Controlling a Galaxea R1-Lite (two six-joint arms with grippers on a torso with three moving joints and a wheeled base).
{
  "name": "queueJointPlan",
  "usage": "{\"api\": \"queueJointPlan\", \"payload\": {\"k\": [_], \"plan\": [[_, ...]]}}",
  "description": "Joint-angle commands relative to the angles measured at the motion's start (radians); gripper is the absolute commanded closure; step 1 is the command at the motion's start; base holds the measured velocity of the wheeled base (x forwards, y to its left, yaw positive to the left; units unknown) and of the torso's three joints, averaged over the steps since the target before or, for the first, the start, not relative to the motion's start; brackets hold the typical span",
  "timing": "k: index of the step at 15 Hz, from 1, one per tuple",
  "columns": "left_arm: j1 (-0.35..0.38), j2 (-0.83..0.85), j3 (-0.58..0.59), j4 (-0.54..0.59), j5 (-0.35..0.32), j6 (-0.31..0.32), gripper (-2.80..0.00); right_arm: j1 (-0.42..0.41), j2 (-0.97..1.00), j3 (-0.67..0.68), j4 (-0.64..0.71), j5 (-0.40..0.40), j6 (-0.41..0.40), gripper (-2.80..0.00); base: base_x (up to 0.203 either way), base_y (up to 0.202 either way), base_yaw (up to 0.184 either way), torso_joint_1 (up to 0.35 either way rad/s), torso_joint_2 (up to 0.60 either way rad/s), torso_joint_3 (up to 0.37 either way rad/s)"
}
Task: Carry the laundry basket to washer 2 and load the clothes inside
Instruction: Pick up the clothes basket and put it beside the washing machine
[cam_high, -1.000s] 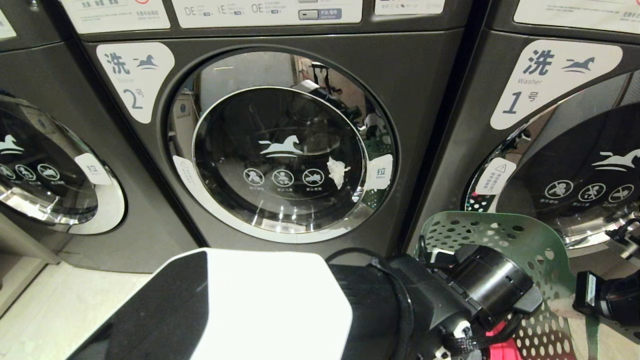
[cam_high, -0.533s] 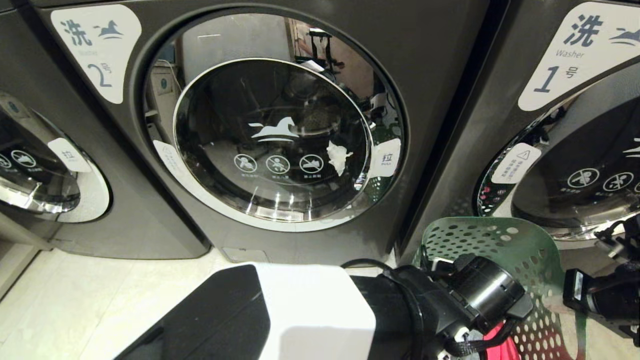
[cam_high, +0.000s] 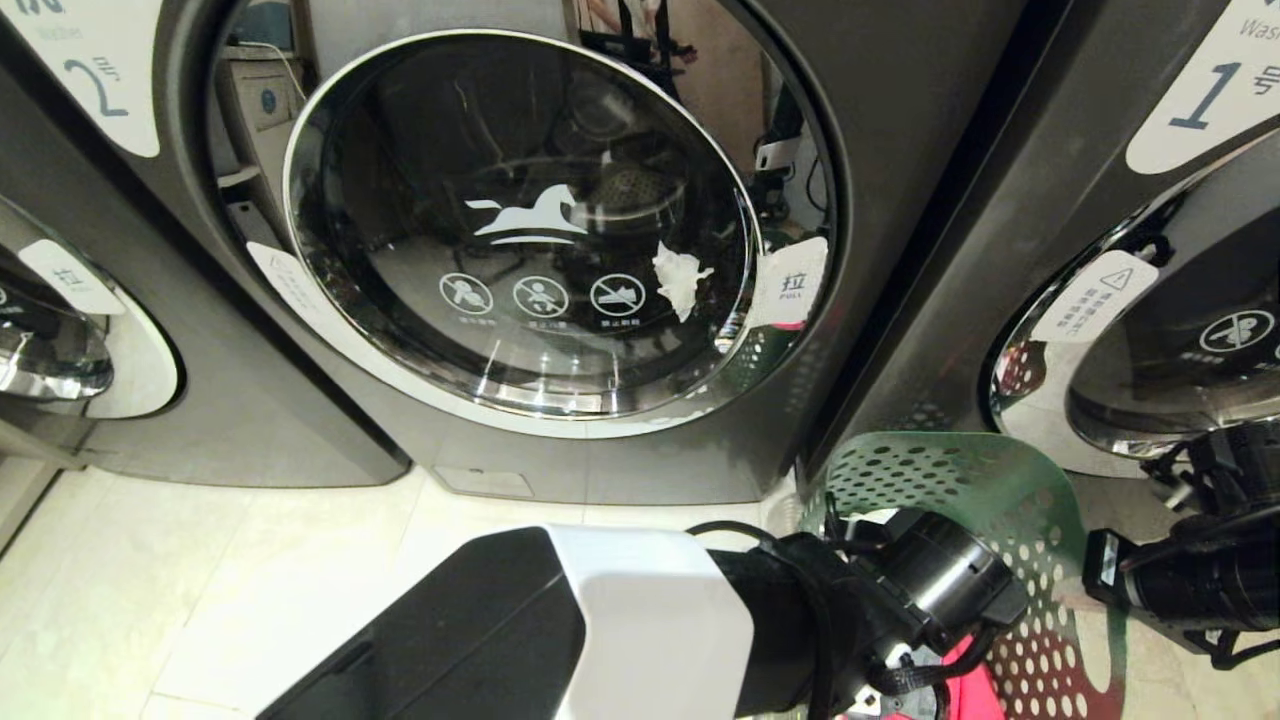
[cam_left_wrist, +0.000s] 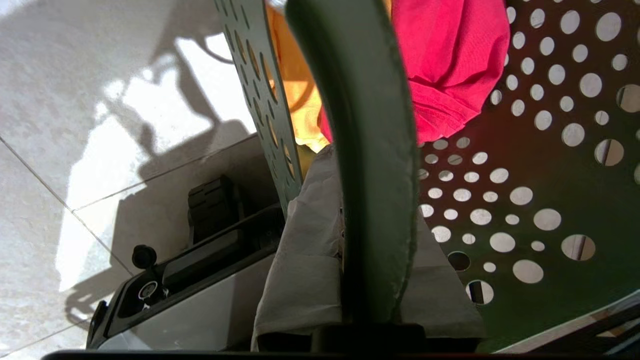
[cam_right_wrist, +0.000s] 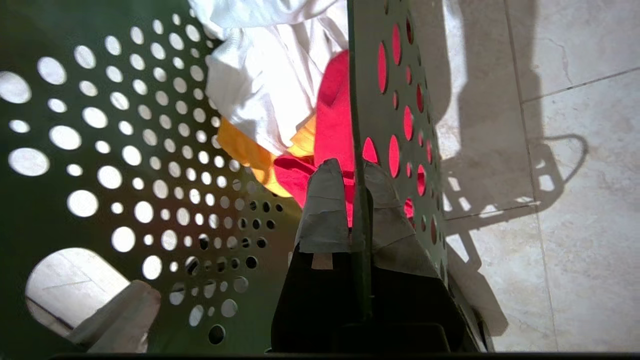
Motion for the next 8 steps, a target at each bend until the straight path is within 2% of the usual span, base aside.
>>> {"api": "queueJointPlan", "payload": {"k": [1, 3, 8], "plan": [[0.01, 0.009, 0.001, 0.004, 0.001, -0.004, 0.0, -0.001, 0.049, -0.014, 0.0, 0.001, -0.015, 0.0, 0.0, 0.0, 0.0, 0.006, 0.0, -0.193], [0.014, 0.017, 0.001, 0.003, 0.001, -0.005, 0.0, -0.001, 0.067, -0.015, -0.001, 0.001, -0.047, 0.0, 0.0, 0.0, 0.0, 0.002, 0.0, -0.199], [0.014, 0.038, 0.001, -0.03, 0.001, -0.002, 0.0, -0.001, 0.086, -0.06, 0.0, 0.002, -0.051, 0.0, 0.0, 0.0, 0.0, 0.003, 0.0, -0.199]]}}
